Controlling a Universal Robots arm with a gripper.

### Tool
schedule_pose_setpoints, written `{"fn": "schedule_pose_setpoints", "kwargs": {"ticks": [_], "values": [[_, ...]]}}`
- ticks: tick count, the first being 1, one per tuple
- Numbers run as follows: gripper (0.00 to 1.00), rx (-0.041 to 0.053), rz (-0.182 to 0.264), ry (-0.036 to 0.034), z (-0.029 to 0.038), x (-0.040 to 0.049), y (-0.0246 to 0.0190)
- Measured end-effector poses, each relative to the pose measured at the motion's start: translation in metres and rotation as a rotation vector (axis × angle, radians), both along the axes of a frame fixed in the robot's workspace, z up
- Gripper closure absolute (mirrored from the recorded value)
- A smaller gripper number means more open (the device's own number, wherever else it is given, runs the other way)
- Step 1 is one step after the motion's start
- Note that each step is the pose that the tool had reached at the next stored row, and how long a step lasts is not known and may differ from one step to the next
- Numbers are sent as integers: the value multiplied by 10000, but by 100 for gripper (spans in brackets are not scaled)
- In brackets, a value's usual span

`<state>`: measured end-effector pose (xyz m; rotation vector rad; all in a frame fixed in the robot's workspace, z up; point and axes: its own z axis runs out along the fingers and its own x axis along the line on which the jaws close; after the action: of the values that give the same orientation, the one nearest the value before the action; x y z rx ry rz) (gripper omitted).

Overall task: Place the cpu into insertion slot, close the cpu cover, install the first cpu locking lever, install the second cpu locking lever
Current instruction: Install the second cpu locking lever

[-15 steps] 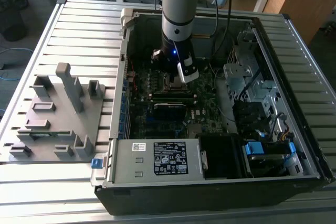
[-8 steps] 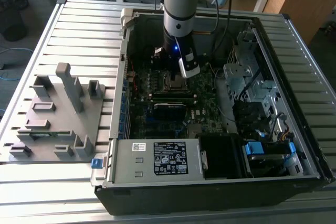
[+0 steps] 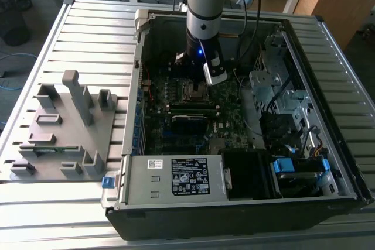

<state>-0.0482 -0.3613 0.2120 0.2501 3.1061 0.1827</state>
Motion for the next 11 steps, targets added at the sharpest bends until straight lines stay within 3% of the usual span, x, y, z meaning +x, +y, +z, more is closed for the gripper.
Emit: {"fn": "schedule_pose_setpoints", "kwargs": {"ticks": [11], "values": [[90, -1, 1, 0, -1, 11, 15]]}}
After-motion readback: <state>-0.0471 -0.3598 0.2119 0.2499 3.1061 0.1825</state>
